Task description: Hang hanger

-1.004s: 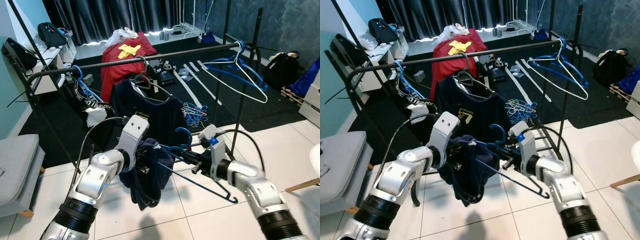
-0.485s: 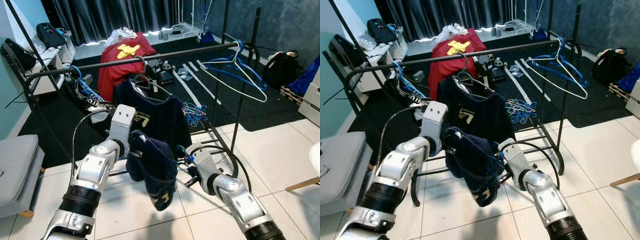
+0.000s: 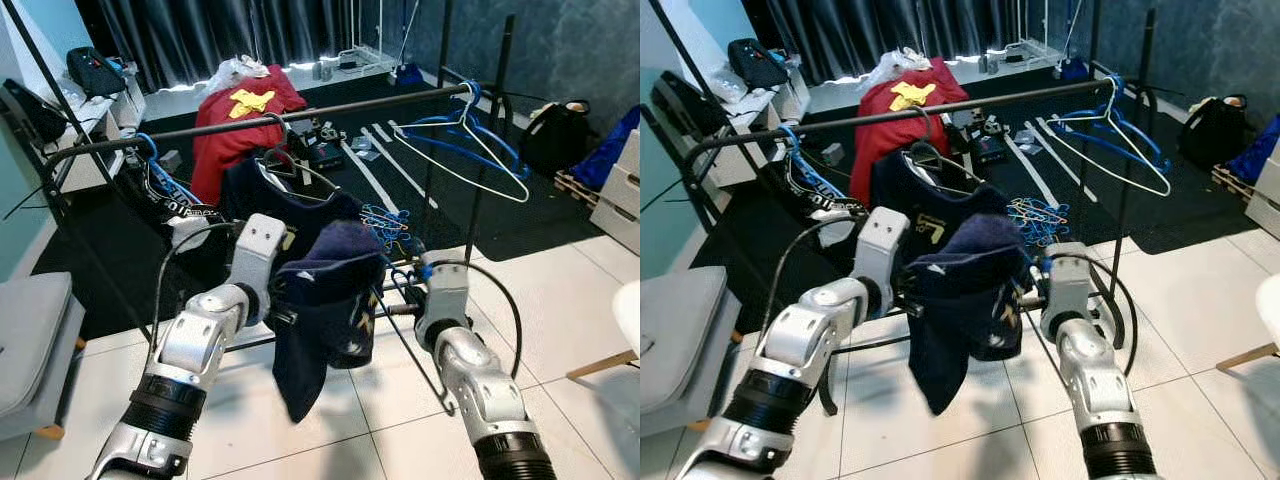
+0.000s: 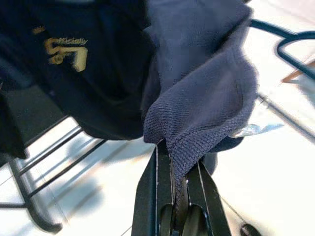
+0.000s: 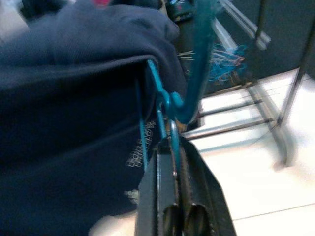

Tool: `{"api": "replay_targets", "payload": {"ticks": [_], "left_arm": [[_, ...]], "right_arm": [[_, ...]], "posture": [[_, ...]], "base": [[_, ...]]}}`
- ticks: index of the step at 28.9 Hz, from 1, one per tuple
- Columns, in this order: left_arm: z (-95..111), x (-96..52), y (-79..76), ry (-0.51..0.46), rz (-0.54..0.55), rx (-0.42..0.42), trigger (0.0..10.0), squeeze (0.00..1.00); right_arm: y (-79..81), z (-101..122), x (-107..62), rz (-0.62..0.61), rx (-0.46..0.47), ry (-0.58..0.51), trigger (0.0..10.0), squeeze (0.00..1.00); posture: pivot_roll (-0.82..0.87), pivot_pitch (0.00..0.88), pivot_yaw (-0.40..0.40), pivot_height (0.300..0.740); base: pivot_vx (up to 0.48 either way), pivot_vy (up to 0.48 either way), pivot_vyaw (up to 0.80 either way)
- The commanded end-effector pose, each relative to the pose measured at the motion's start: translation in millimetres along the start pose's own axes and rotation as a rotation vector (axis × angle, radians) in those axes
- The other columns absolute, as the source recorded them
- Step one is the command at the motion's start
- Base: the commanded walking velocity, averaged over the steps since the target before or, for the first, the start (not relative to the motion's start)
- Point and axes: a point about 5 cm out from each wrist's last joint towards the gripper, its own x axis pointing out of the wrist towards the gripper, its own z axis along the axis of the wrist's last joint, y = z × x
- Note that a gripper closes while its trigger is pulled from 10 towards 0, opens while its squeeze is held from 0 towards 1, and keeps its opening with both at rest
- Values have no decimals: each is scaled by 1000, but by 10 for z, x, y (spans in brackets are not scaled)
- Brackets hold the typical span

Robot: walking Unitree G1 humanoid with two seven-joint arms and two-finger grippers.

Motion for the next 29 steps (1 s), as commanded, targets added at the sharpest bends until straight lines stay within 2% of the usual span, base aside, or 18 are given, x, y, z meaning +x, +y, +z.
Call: {"api": "replay_targets", "payload": {"ticks": [1, 2, 3, 5, 6, 7, 8, 9, 11, 13, 15, 17, 19, 21, 22, 26, 28, 29], "left_arm": [[-35, -43, -30, 10, -54, 40, 10000, 0], [-35, -43, -30, 10, -54, 40, 10000, 0], [-31, -51, -91, -6, -100, 81, 10000, 0], [-31, -51, -91, -6, -100, 81, 10000, 0], [-34, -56, -135, -14, -128, 115, 10000, 0], [-34, -56, -135, -14, -128, 115, 10000, 0], [-42, -58, -166, -22, -143, 141, 10000, 0], [-42, -58, -166, -22, -143, 141, 10000, 0], [-121, -51, -136, -16, -113, 218, 10000, 0], [-173, -44, -89, -7, -81, 251, 10000, 0], [-177, -44, -76, -6, -74, 253, 10000, 0], [-140, -64, -85, -19, -91, 247, 10000, 0], [-131, -71, -90, -23, -100, 247, 10000, 0], [-151, -111, -117, -15, -162, 289, 10000, 0], [-187, -140, -133, -3, -199, 314, 10000, 0], [-239, -154, -132, 9, -202, 322, 10000, 0], [-279, -163, -128, 12, -201, 349, 10000, 0], [-279, -163, -128, 12, -201, 349, 10000, 0]], "right_arm": [[119, 63, 42, 111, 196, 1, 10000, 0], [119, 63, 42, 111, 196, 1, 10000, 0], [263, 113, 56, 240, 333, 16, 10000, 0], [263, 113, 56, 240, 333, 16, 10000, 0], [375, 159, 56, 333, 427, 22, 10000, 0], [375, 159, 56, 333, 427, 22, 10000, 0], [459, 198, 46, 398, 495, 24, 10000, 0], [459, 198, 46, 398, 495, 24, 10000, 0], [565, 281, 8, 465, 609, -1, 10000, 0], [611, 328, -22, 494, 648, -19, 10000, 0], [610, 334, -26, 480, 621, -30, 10000, 0], [512, 334, 24, 369, 588, -64, 10000, 0], [479, 337, 35, 345, 588, -67, 10000, 0], [288, 412, 88, 237, 756, -145, 10000, 0], [163, 472, 113, 171, 877, -200, 10000, 0], [87, 566, 115, 147, 943, -250, 10000, 0], [29, 637, 126, 134, 1067, -294, 10000, 0], [29, 637, 126, 134, 1067, -294, 10000, 0]], "posture": [[-5, 35, 128, 740], [-5, 35, 128, 740], [-3, 36, 126, 740], [-3, 36, 126, 740], [-3, 36, 125, 740], [-3, 36, 125, 740], [-3, 36, 123, 740], [-3, 36, 123, 740], [-4, 36, 123, 740], [-7, 41, 125, 740], [-7, 41, 125, 740], [-3, 42, 121, 740], [-3, 42, 121, 740], [1, 38, 117, 740], [2, 40, 116, 740], [3, 41, 112, 740], [5, 42, 110, 740], [5, 42, 110, 740]], "base": [[0, 0, 0], [0, 0, 0], [0, 0, 0], [0, 0, 0], [0, 0, 0], [0, 0, 0], [0, 0, 0], [0, 0, 0], [0, 0, 0], [0, 0, 0], [0, 0, 0], [0, 0, 0], [0, 0, 0], [0, 0, 0], [0, 0, 0], [0, 0, 0], [0, 0, 0], [0, 0, 0]]}}
